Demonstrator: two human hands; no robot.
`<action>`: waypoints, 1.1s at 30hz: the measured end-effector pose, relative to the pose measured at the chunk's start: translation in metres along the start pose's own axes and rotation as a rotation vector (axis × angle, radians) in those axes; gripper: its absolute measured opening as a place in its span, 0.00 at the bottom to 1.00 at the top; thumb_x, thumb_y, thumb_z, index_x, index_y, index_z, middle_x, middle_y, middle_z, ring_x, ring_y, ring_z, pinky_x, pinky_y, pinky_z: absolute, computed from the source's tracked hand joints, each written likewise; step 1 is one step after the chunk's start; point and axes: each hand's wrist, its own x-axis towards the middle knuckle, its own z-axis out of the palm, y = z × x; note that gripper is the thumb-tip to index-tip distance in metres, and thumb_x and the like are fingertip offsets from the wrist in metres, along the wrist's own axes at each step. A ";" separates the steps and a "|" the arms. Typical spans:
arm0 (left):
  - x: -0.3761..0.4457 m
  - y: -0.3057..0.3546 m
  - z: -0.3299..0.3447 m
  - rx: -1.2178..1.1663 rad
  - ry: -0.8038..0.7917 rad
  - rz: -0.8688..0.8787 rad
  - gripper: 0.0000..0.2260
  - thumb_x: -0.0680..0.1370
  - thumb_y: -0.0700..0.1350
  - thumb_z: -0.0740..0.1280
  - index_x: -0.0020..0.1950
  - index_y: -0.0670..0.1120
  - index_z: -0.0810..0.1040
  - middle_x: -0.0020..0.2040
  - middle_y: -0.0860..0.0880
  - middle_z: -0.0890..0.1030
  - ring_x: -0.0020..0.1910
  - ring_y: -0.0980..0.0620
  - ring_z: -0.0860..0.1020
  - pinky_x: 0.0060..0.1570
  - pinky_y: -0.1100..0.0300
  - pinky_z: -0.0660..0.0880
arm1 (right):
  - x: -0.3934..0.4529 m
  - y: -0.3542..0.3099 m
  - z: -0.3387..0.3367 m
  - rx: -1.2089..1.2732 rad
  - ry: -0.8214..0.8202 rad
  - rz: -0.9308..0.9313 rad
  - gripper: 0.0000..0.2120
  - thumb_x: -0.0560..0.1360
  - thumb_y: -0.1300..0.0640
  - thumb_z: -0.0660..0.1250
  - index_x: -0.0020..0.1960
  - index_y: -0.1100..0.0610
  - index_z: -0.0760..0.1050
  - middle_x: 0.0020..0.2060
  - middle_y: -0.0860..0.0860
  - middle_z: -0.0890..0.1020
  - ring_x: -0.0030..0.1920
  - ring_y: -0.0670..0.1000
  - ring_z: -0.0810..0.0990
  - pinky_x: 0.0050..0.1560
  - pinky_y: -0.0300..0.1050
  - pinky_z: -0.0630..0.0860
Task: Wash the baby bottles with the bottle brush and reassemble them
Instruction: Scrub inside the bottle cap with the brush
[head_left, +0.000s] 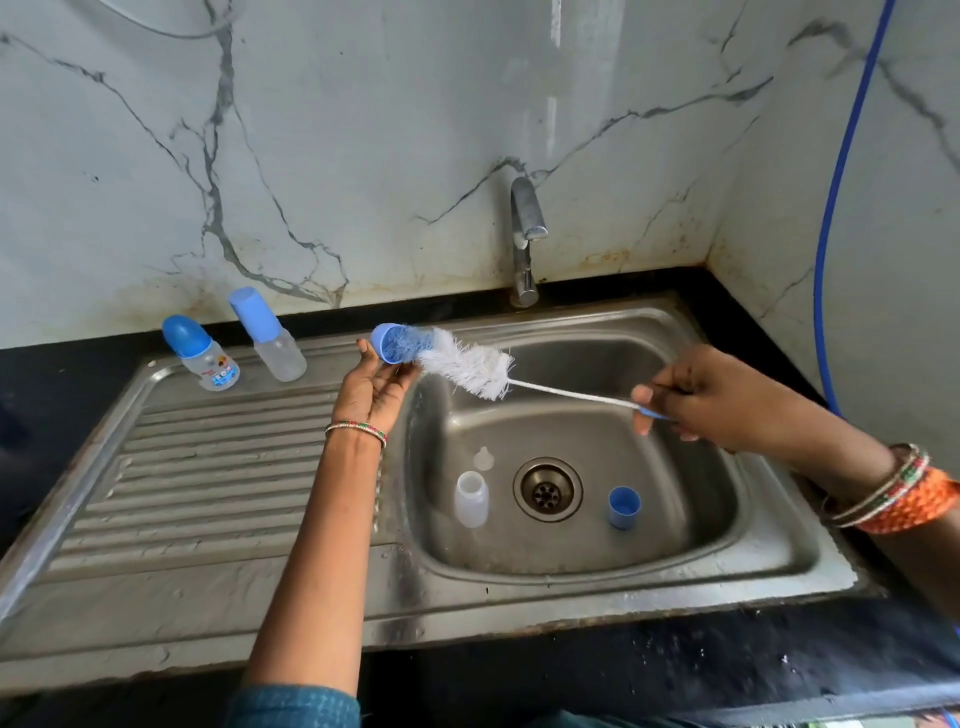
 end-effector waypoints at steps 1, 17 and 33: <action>0.002 0.000 -0.001 -0.022 0.024 -0.009 0.10 0.82 0.44 0.57 0.45 0.41 0.74 0.35 0.40 0.83 0.59 0.39 0.75 0.67 0.42 0.65 | 0.000 0.000 0.002 -0.005 -0.002 -0.001 0.13 0.78 0.50 0.65 0.38 0.50 0.82 0.22 0.47 0.76 0.24 0.45 0.71 0.27 0.36 0.68; -0.012 0.005 0.019 0.045 -0.016 -0.085 0.08 0.80 0.45 0.63 0.46 0.42 0.76 0.42 0.42 0.80 0.46 0.46 0.78 0.60 0.49 0.74 | 0.001 0.005 0.010 -0.599 0.728 -0.507 0.10 0.65 0.69 0.73 0.44 0.58 0.83 0.36 0.53 0.84 0.39 0.59 0.81 0.40 0.48 0.74; 0.005 0.017 0.027 -0.168 0.049 -0.035 0.10 0.80 0.42 0.62 0.43 0.41 0.79 0.46 0.42 0.80 0.52 0.44 0.78 0.51 0.46 0.77 | -0.005 -0.009 0.007 0.195 -0.096 0.132 0.14 0.79 0.56 0.62 0.39 0.57 0.81 0.23 0.49 0.72 0.21 0.46 0.66 0.23 0.37 0.61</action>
